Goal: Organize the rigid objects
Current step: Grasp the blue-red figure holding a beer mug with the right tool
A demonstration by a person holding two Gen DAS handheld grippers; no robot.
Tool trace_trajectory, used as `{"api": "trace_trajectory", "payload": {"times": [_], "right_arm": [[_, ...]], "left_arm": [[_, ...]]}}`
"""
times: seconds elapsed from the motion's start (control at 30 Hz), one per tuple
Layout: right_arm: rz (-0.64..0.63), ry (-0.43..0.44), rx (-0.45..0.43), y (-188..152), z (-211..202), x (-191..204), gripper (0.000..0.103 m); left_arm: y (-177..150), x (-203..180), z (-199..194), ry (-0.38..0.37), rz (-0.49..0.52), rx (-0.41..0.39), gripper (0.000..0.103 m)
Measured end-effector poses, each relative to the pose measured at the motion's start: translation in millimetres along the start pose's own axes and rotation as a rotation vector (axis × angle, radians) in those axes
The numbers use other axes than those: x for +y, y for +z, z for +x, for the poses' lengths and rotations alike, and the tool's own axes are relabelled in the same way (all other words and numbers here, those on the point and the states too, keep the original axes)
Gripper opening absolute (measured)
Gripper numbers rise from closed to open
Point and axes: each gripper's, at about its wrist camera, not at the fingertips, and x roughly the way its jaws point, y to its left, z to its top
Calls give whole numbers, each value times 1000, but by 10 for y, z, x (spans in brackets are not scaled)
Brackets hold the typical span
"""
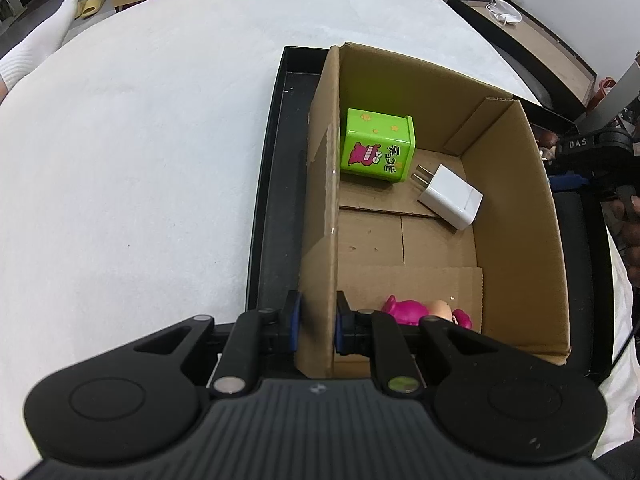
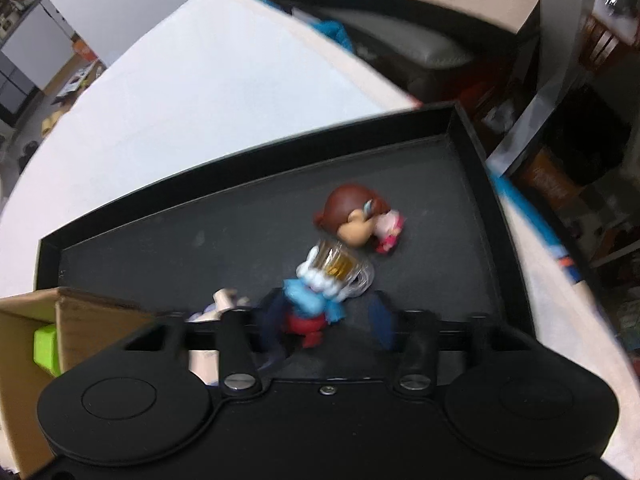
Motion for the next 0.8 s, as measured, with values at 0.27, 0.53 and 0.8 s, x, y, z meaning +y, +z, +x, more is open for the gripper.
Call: {"api": "trace_trajectory", "payload": {"times": [0.27, 0.53, 0.8], "right_arm": [[-15, -9, -24, -157, -183, -28, 30], [-21, -10, -69, -243, -460, -66, 30], [-49, -10, -96, -303, -729, -7, 30]], "left_arm": [[-7, 1, 5, 3, 5, -3, 15], [-7, 0, 17, 7, 12, -4, 15], [-10, -10, 27, 12, 13, -7, 15]]}}
